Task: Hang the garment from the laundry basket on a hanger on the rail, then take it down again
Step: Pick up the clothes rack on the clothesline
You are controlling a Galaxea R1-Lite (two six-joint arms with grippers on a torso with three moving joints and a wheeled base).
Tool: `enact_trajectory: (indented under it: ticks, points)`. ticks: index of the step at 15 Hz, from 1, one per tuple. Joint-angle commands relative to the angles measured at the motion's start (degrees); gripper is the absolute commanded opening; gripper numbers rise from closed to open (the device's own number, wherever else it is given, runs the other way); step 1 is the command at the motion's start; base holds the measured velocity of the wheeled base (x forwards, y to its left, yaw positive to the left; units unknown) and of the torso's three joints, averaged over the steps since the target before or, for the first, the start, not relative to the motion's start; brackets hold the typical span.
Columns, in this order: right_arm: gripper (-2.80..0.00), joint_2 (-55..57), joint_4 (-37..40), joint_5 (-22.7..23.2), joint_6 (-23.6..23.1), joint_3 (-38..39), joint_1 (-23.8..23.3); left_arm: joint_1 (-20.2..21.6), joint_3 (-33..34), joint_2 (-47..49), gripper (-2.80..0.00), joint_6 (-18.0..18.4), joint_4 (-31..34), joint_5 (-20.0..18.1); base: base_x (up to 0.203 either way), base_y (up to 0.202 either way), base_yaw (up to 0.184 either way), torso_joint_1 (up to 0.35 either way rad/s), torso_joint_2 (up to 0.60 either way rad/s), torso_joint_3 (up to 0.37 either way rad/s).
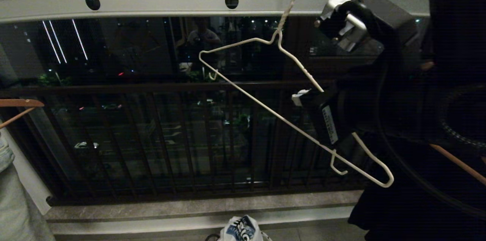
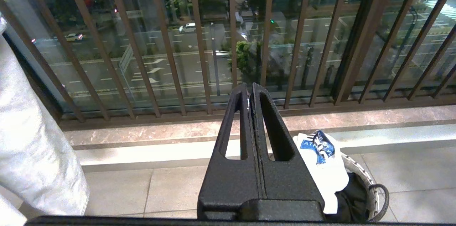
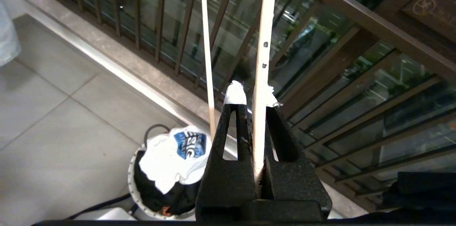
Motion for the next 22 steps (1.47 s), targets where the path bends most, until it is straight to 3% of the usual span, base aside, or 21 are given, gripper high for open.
enact_trajectory:
  ticks: [1,4,8,14,18,22]
  points:
    - [-2.8,-4.34,-0.44,0.72,0.74,4.72,0.01,0.1,0.0,0.01,-2.8,0.03,0.01,0.0,0.0,0.0,0.0,0.0,0.0,0.0]
    - [-2.8,-8.73,-3.28,4.66,3.31,12.07,-0.06,0.01,0.0,0.01,-2.8,0.03,0.01,0.0,0.0,0.0,0.0,0.0,0.0,0.0]
    - [-2.8,-12.36,-7.24,15.09,3.61,20.75,-1.23,0.01,0.0,0.01,-2.8,0.03,0.01,0.0,0.0,0.0,0.0,0.0,0.0,0.0]
    - [-2.8,-11.82,-8.68,28.65,0.19,26.49,-10.22,0.01,0.0,0.01,-2.8,0.03,0.01,0.0,0.0,0.0,0.0,0.0,0.0,0.0]
    - [-2.8,-9.41,-8.68,31.83,-3.01,26.65,-13.78,0.1,0.0,0.01,-2.8,0.03,0.01,0.0,0.0,0.0,0.0,0.0,0.0,0.0]
    - [-2.8,-7.5,-9.39,34.33,-2.47,26.51,-14.39,0.02,0.0,0.01,-2.8,0.03,0.01,0.0,0.0,0.0,0.0,0.0,0.0,0.0]
